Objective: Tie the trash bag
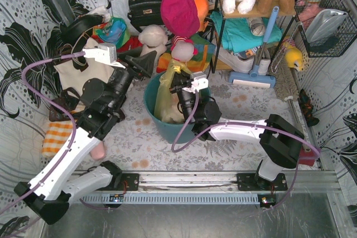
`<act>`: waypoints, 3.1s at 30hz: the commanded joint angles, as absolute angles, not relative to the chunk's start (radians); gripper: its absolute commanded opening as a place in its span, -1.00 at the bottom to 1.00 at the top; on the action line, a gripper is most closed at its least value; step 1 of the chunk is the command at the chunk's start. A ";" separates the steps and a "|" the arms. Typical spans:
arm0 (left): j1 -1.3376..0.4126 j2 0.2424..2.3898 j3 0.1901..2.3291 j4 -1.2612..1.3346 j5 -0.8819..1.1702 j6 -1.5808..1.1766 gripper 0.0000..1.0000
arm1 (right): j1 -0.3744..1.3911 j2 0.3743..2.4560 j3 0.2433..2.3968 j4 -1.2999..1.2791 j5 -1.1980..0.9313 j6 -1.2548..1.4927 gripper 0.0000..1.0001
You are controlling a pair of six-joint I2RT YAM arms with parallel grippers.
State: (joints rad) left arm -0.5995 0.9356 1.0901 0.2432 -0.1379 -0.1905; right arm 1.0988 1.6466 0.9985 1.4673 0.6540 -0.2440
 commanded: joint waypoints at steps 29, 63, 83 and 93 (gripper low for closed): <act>-0.229 1.179 0.883 0.721 0.889 -0.673 -0.50 | 1.094 1.575 1.011 1.425 0.617 -0.189 -1.00; -0.377 0.993 0.861 0.287 0.872 -0.466 -0.55 | 1.078 1.591 1.005 1.458 0.514 -0.161 -1.00; -0.359 0.955 0.984 0.153 0.316 -0.207 0.22 | 1.077 1.543 0.959 1.429 0.494 -0.135 -1.00; -0.324 1.110 1.027 0.180 0.730 -0.058 0.40 | 1.078 1.535 0.953 1.434 0.494 -0.136 -1.00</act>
State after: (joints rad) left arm -0.3412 1.0973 1.0168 0.1108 0.5282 -0.1303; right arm 1.0821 1.5761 0.9638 1.3979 0.5079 -0.1493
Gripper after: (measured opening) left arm 0.689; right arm 0.003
